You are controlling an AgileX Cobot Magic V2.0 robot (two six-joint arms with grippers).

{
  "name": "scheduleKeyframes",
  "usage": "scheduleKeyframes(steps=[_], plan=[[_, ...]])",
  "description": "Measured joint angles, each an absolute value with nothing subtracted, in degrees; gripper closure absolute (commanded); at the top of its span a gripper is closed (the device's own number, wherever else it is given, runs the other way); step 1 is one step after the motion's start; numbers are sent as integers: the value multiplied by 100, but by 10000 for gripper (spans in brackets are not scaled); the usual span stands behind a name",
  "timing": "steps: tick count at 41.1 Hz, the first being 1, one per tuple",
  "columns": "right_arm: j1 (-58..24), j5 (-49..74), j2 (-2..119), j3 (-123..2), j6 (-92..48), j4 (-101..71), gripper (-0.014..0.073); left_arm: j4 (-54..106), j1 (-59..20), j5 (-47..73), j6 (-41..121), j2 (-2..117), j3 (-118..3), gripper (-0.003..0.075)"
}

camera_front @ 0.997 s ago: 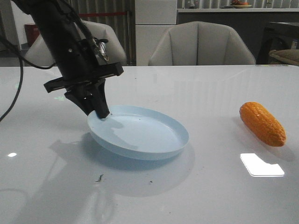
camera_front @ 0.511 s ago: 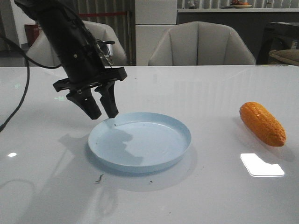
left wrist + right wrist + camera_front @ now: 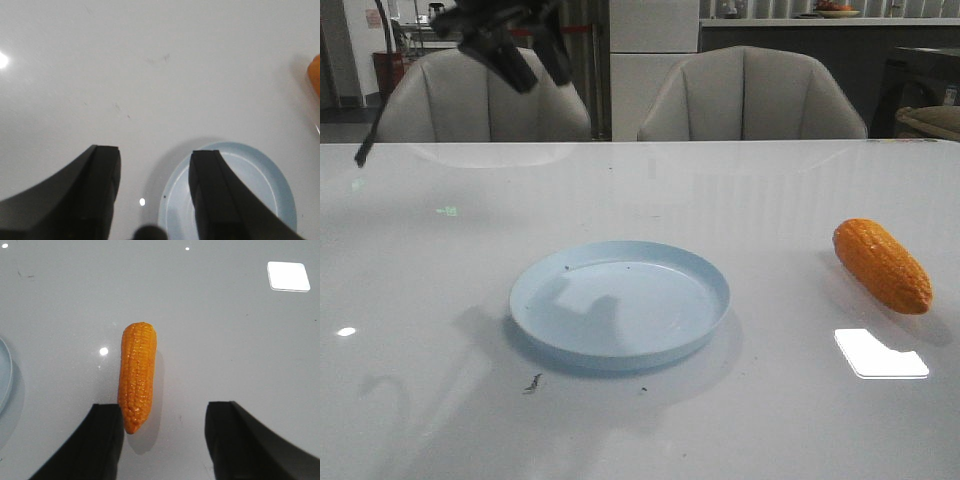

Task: Place corn on plate with both arms
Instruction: 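Open the left gripper and raise it away from the plate, then lower the right gripper over the orange corn and grasp it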

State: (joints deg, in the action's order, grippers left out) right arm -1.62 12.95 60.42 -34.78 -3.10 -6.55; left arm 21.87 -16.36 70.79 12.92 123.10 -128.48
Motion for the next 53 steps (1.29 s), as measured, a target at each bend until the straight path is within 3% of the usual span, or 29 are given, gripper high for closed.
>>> scheduleKeyframes(steps=[9, 18, 24, 39, 46, 53], plan=[[-162, 1394, 6042, -3478, -310, -655, 115, 1957, -1104, 7204, 1071, 11316, -13147, 328], [-162, 1426, 6042, -3478, -310, -655, 115, 713, -898, 7237, 1051, 9814, -12860, 328], [-162, 1435, 6042, -3478, -310, -659, 115, 452, -693, 6811, 1051, 8619, -11648, 328], [-162, 1583, 6042, -3478, -310, -899, 115, 638, -140, 4526, 1039, 6130, -6552, 328], [-162, 1844, 6054, -3526, -310, -908, 115, 864, -140, 4356, 1029, 5652, -5493, 328], [-172, 2274, 6444, -4138, -310, -908, 115, 1046, -140, 4231, 1029, 5580, -5265, 328]])
